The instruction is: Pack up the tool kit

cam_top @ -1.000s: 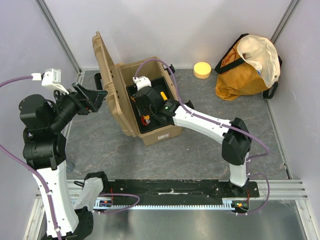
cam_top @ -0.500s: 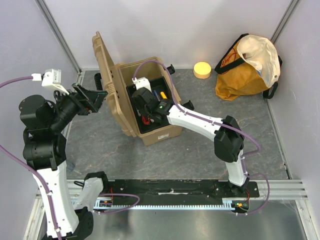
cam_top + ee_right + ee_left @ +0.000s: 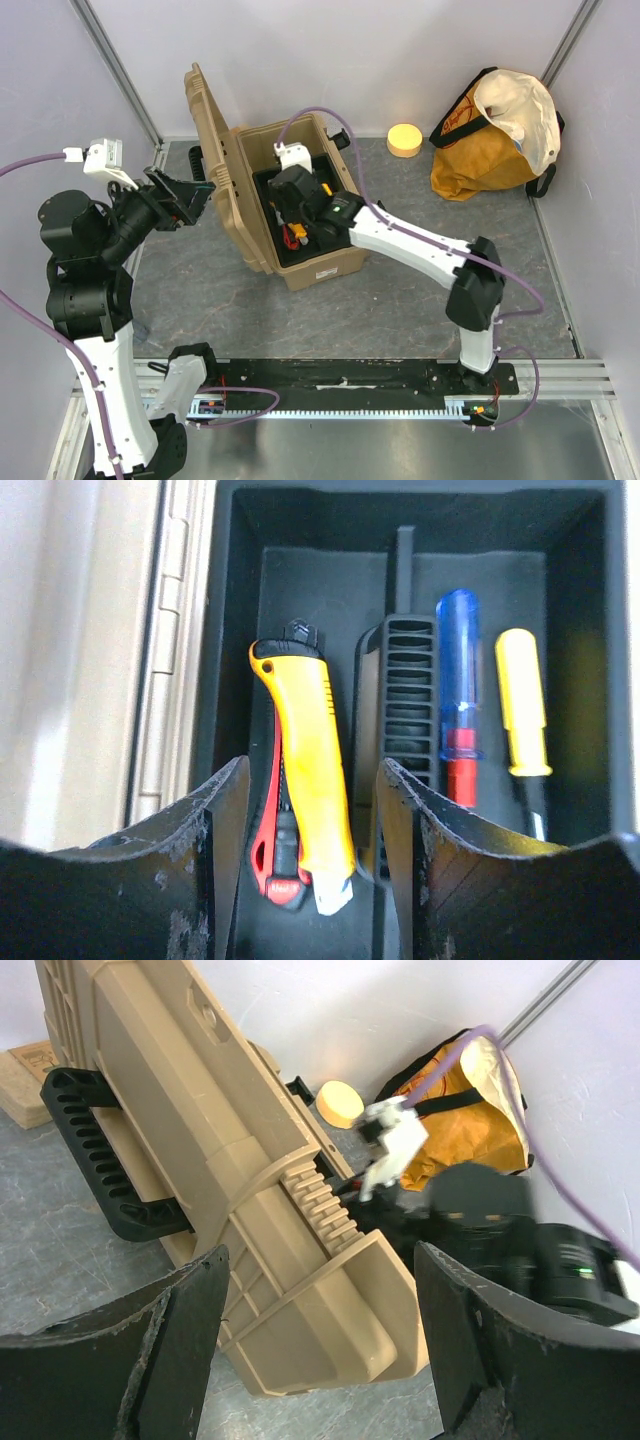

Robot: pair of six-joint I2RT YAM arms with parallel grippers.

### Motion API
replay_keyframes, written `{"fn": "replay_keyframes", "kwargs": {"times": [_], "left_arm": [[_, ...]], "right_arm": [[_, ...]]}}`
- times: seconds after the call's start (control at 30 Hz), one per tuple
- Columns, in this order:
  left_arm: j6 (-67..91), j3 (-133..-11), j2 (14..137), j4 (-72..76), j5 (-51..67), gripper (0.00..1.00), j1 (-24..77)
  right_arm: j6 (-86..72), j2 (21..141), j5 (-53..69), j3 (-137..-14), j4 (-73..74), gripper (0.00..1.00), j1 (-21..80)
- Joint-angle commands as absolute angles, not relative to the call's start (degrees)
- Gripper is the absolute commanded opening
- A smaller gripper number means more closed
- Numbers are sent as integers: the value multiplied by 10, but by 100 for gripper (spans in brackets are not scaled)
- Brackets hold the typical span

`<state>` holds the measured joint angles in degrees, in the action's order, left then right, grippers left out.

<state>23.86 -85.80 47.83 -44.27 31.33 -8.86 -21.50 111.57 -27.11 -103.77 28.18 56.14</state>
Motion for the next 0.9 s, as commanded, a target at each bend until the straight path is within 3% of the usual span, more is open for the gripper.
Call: {"fn": "replay_keyframes", "kwargs": {"times": [0.0,0.4,0.87], "left_arm": [[222,-849,477,-439,309,80,-86],[250,-833,508,-430,376,79,-86],[343,-781,521,-284,528,74,-86]], "right_arm": [[-225,997,-293,-1008,272,61,554],[-294,689,-262,-687,272,66,414],[-380,639,-81,-525,179,65,386]]}}
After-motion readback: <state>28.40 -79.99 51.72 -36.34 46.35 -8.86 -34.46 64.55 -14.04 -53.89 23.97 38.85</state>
